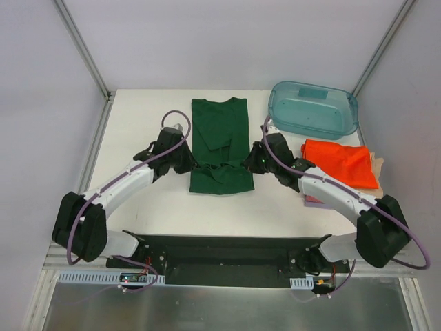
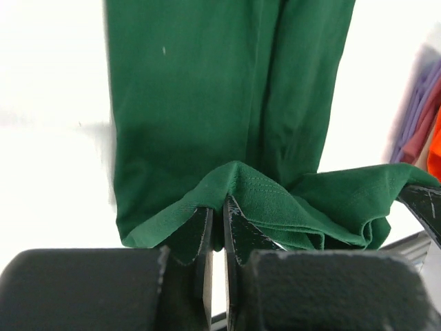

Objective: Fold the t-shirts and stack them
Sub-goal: Fold the folded rectangular tshirt in 1/3 of the way

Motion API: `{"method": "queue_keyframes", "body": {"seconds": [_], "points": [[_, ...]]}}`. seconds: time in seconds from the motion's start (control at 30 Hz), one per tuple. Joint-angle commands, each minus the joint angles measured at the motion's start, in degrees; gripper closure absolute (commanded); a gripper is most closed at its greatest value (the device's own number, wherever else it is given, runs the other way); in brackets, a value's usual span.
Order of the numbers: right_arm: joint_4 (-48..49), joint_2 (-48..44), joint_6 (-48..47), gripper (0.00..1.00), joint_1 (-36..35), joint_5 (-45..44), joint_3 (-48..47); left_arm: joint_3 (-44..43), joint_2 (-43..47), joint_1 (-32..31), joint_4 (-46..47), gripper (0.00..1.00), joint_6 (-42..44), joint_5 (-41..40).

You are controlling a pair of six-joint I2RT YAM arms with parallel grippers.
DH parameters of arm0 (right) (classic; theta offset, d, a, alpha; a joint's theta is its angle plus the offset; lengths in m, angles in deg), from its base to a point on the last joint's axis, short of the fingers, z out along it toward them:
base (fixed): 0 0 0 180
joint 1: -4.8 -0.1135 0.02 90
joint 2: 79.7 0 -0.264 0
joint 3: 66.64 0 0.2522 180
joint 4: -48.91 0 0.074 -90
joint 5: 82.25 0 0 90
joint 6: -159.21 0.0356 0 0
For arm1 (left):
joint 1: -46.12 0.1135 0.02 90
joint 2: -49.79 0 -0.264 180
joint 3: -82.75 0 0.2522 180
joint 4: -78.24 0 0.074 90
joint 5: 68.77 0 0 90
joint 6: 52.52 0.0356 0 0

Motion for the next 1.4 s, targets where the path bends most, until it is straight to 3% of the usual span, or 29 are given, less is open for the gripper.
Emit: {"method": "queue_keyframes", "body": {"seconds": [0.0, 0.33, 0.83, 1.1, 1.17, 1.27, 1.37], "points": [[3.9, 6.0, -3.7, 0.99, 2.8, 2.9, -7.8, -6.5, -4.7, 2.2, 2.0, 1.00, 5.0, -0.1], [3.9, 14.7, -4.6, 0.99, 6.7, 1.1, -15.1, -17.8, -18.6, 7.2, 2.2, 1.00, 8.3, 5.2], [6.4, 25.2, -5.1, 0.99, 9.6, -2.4, -20.8, -25.0, -30.6, 10.9, 2.3, 1.00, 7.2, 8.3], [6.8, 30.9, -4.3, 0.94, 10.5, -0.8, -24.2, -26.8, -33.8, 11.7, 1.4, 0.91, 7.1, 7.6], [6.9, 31.4, -3.5, 0.89, 10.5, -1.6, -24.4, -27.3, -34.2, 11.9, 1.1, 0.85, 7.1, 7.6], [7.1, 31.1, -3.3, 0.82, 10.7, -2.2, -24.4, -28.4, -33.9, 11.9, 0.9, 0.56, 7.8, 7.6], [6.9, 29.7, -3.9, 0.44, 10.8, -3.1, -24.3, -28.0, -31.3, 12.0, 0.6, 0.23, 8.0, 7.8]]}}
